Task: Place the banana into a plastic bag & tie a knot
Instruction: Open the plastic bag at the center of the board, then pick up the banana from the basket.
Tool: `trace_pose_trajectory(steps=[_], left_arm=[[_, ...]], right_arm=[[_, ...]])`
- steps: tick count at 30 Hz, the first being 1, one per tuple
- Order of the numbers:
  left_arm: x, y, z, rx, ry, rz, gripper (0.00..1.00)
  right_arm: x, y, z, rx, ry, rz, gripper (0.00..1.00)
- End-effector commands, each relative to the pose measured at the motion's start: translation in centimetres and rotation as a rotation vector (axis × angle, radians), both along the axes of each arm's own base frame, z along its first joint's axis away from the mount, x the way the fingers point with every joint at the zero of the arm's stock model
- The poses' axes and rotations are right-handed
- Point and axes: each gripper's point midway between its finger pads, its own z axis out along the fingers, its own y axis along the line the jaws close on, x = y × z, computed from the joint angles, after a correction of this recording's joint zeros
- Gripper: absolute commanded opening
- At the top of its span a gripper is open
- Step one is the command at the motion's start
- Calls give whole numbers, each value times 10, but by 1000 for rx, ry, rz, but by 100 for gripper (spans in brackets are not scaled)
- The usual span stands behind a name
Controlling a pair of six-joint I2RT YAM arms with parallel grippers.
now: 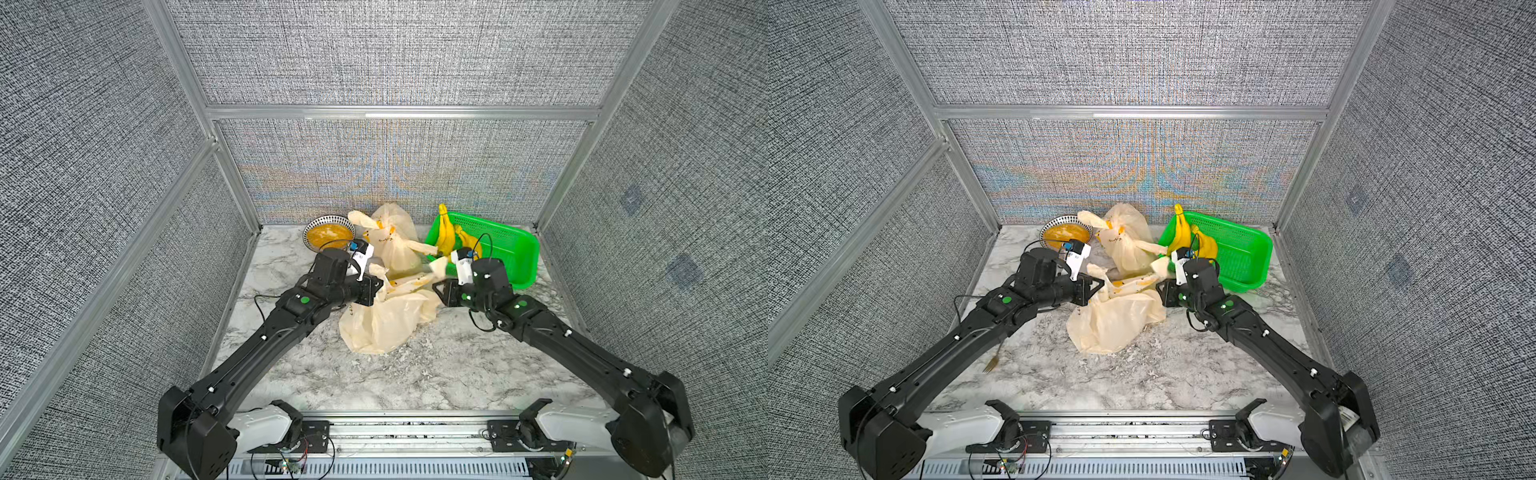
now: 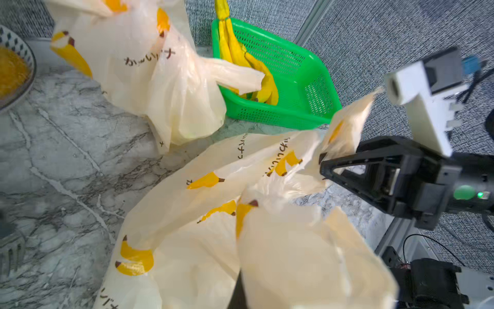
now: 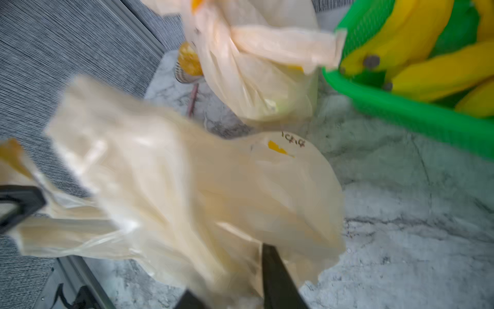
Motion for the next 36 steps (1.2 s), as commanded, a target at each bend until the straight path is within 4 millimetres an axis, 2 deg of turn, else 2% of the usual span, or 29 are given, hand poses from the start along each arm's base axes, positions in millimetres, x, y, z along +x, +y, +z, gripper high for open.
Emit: trace_pose_trajectory(steps=[1, 3, 5, 7, 9, 12, 17, 20, 22, 25, 28, 34, 36], left_arm=[[4, 9, 22, 37, -67, 31, 0], [3, 16, 27, 64, -83, 48, 0], [0, 18, 29, 69, -90, 44, 0], [-3, 14, 32, 51, -89, 18, 0], [-7, 4, 33, 20, -77, -37, 0], [-13, -6, 36, -7, -55, -104, 0], [-23, -9, 36, -4, -37, -159, 0], [-23, -5, 29, 28, -13, -142, 0], [-19, 1, 25, 60, -2, -106, 0], [-17, 6, 22, 94, 18, -79, 0], [-17, 6, 22, 97, 23, -79, 0], [-15, 1, 22, 84, 34, -92, 0], [-14, 0, 22, 84, 40, -97, 0]], right_arm=[[16, -25, 57, 19, -130, -45, 64], [28, -49, 82, 36, -177, -86, 74], [47, -76, 98, 56, -211, -139, 82], [73, -93, 103, 85, -225, -152, 85], [107, -106, 97, 93, -220, -162, 85], [166, -119, 67, 90, -167, -156, 85], [254, -119, 5, 77, -110, -101, 82], [297, -111, -32, 75, -75, -52, 80], [318, -105, -65, 73, -27, -14, 77], [342, -101, -107, 68, 15, 19, 76], [351, -95, -136, 84, 32, 58, 75], [345, -71, -176, 82, 48, 116, 75], [347, -65, -176, 65, 29, 112, 74]])
